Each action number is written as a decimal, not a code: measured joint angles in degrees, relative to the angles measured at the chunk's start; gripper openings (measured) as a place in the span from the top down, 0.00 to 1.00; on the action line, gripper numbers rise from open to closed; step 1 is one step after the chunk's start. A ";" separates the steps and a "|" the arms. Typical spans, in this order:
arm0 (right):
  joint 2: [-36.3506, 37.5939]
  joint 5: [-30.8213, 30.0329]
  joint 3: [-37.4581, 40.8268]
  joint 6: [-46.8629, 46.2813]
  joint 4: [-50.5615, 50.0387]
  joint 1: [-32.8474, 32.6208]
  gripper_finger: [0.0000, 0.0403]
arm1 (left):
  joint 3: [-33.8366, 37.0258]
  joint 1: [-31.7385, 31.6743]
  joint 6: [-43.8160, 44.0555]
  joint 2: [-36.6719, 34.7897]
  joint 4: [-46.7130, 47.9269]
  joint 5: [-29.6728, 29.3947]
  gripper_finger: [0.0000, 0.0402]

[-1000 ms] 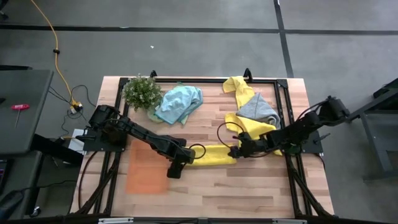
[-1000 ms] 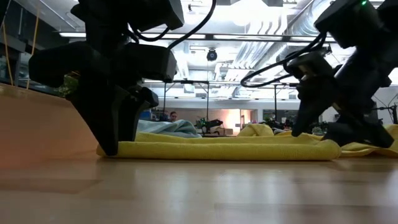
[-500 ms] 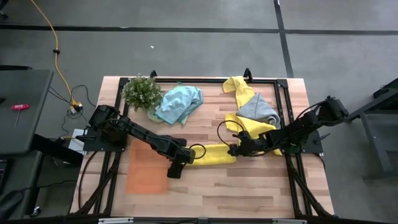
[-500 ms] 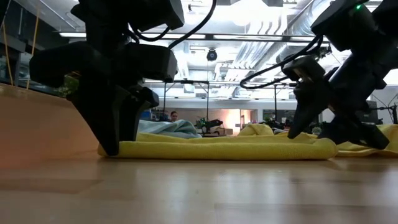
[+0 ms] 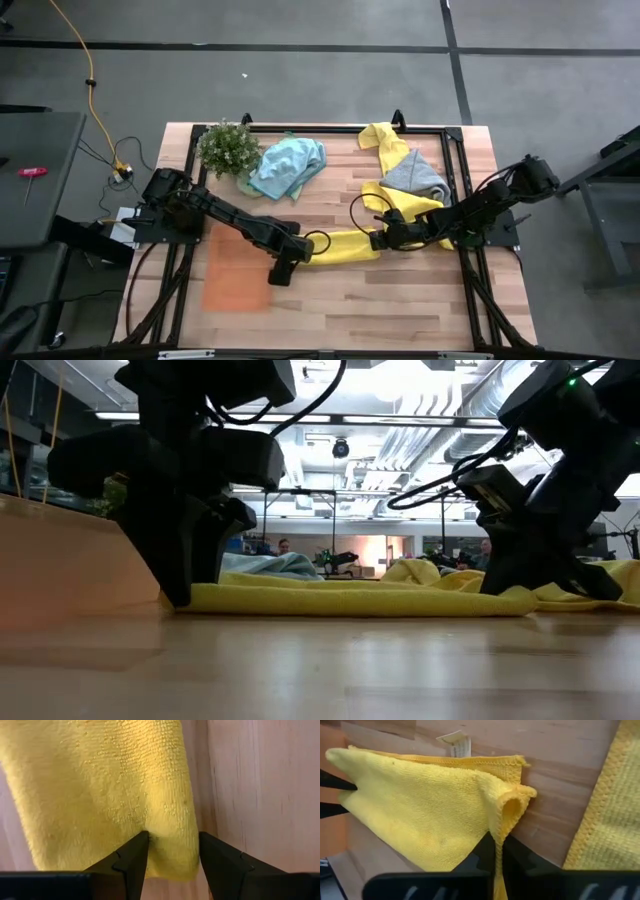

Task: Fold microfiber towels
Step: Fold the bottom yellow microfiber towel, then put the bottom yellow folded microfiber towel into the orange bin

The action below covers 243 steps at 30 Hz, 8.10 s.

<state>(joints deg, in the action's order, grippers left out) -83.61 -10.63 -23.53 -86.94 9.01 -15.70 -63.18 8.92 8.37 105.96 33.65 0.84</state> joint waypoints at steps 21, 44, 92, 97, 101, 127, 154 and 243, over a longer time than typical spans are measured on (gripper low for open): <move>9.41 0.58 0.02 0.00 -12.68 -0.09 1.00 | 0.23 -6.95 0.40 -23.55 -4.34 -5.53 0.59; 13.61 -2.66 -14.88 7.13 -41.29 -0.46 1.00 | 17.76 -3.42 9.74 -26.89 -27.55 -16.32 1.00; 9.96 -13.73 -18.92 -1.26 -20.38 -5.60 1.00 | 18.01 -6.61 12.91 -4.09 -34.41 -2.80 1.00; 4.97 -14.64 -18.93 -1.12 -11.92 -4.37 1.00 | 18.05 -6.61 12.93 -4.07 -34.64 -2.84 1.00; 0.73 -15.29 -18.91 -1.10 -4.05 -3.19 1.00 | 18.08 -6.61 13.01 -4.07 -34.73 -2.84 1.00; -19.88 -14.22 -19.03 -7.32 27.45 0.35 1.00 | 18.10 -6.63 13.89 -3.98 -35.45 -3.04 1.00; -23.76 -10.52 -26.29 -3.27 21.27 0.74 0.80 | 18.12 -6.63 12.53 -3.98 -35.67 -3.04 1.00; -14.30 16.18 -26.24 73.40 -11.50 16.25 0.53 | 18.02 -6.50 7.92 -1.60 -41.19 -4.09 1.00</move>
<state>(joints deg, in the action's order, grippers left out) -97.92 5.55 -49.77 -13.54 -2.48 0.55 -45.15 2.42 16.29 104.36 -7.54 -3.25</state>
